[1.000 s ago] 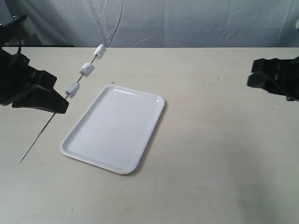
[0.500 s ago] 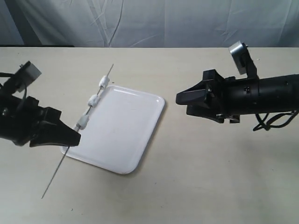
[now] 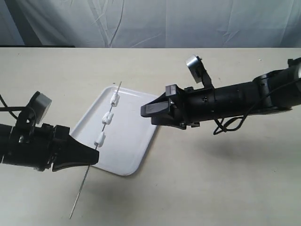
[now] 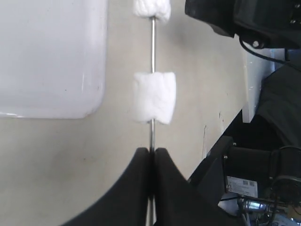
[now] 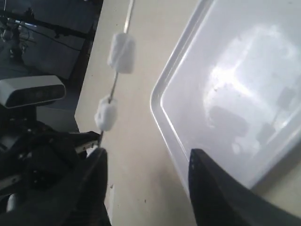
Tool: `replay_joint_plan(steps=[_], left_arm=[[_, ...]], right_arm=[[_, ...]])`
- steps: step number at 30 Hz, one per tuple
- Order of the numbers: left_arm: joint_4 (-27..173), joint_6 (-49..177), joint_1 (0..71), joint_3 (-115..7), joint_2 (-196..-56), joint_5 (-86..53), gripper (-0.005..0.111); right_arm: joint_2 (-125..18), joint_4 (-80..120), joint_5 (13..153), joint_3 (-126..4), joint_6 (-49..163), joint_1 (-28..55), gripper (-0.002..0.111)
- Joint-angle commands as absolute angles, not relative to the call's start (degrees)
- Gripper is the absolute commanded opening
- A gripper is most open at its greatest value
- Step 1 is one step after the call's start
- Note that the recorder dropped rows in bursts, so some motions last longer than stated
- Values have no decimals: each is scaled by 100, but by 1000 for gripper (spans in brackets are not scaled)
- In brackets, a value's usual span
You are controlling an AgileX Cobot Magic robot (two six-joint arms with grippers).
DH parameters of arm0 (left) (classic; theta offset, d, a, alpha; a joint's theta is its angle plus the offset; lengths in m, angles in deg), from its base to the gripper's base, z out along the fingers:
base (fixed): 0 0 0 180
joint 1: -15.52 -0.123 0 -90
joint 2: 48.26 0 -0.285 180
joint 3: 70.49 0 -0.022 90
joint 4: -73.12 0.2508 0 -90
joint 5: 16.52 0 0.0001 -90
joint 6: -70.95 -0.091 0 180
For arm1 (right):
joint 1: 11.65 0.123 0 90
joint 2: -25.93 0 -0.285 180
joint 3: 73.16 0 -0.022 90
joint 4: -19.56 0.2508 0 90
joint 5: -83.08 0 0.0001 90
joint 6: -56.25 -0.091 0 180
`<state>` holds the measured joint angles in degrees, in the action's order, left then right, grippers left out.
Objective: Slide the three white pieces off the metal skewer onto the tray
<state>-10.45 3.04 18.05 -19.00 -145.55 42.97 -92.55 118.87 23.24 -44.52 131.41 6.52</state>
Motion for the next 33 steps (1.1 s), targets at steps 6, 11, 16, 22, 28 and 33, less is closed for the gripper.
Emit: replay_joint_plan(steps=[6,11,16,22,28,33], left_arm=[[-2498,-699,1784,-1065,-14568,4452,0],[-2675,-809,1784,-828,-14568,4529,0],[-2682,-886,1784,-754,-14568,4722,0],[-2682,-861,1784,-742,-14568,4928,0],[-2682,-861,1784,-742,-14568,4971,0],[-2526,-744,1784,-742,-14568,5046,0]], right_arm=[[-9645,11951,3072,-5590,12747,1547,50],[-9697,11951,3655,-5874,12398,1779,50],[-9720,11951,3970,-5924,12220,1835,50],[-9743,11951,3946,-5924,12220,1869,50],[-9743,11951,3722,-5924,12220,1882,50],[-9743,11951,3565,-5924,12204,1882,50]])
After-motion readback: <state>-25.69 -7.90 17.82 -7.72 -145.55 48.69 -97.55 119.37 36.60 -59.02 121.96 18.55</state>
